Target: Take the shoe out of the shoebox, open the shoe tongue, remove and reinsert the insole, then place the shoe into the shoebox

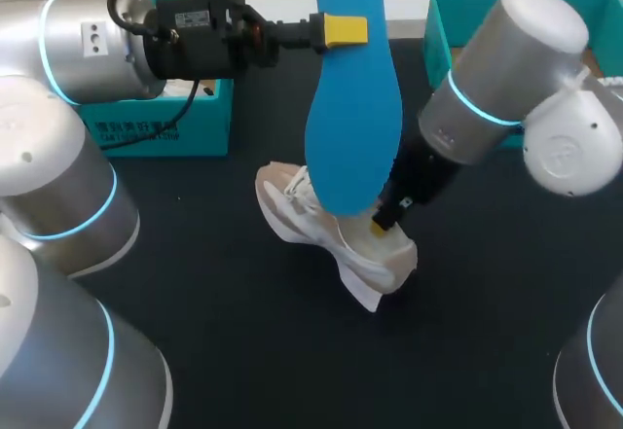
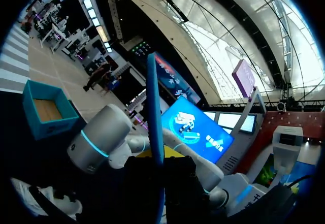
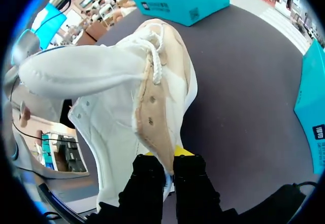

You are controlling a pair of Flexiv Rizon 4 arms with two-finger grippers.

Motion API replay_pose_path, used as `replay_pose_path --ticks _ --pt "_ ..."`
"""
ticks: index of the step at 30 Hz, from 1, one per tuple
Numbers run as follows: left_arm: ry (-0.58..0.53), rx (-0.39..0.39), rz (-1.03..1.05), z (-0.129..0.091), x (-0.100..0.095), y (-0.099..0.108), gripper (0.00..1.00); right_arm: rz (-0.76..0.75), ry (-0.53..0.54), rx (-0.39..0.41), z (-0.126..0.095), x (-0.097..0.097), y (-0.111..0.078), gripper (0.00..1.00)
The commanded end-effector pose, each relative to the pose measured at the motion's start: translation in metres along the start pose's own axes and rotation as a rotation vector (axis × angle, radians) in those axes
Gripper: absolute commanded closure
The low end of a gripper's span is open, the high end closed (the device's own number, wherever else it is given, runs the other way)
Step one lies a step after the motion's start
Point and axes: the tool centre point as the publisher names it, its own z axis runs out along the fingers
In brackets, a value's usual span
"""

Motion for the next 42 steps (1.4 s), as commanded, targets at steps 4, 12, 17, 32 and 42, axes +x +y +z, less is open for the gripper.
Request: replay_pose_path --ticks 4,12,17,32,42 --pt "-0.001 0.0 0.0 0.0 0.0 0.001 1.0 0.197 -0.051 -0.239 0.0 0.001 -0.003 1.0" --pt "-0.001 0.0 0.0 0.0 0.0 0.001 1.0 0.398 -0.114 -0.24 0.01 0.002 0.0 1.0" --pt "-0.001 0.0 0.0 0.0 0.0 0.001 1.0 0.454 -0.109 -0.231 0.017 0.005 -0.001 1.0" --pt "-0.001 0.0 0.0 0.0 0.0 0.001 1.0 0.538 -0.102 -0.226 0.05 0.011 0.001 1.0" --pt "-0.001 0.0 0.0 0.0 0.0 0.001 1.0 0.573 -0.131 -0.203 0.067 0.004 -0.003 1.0"
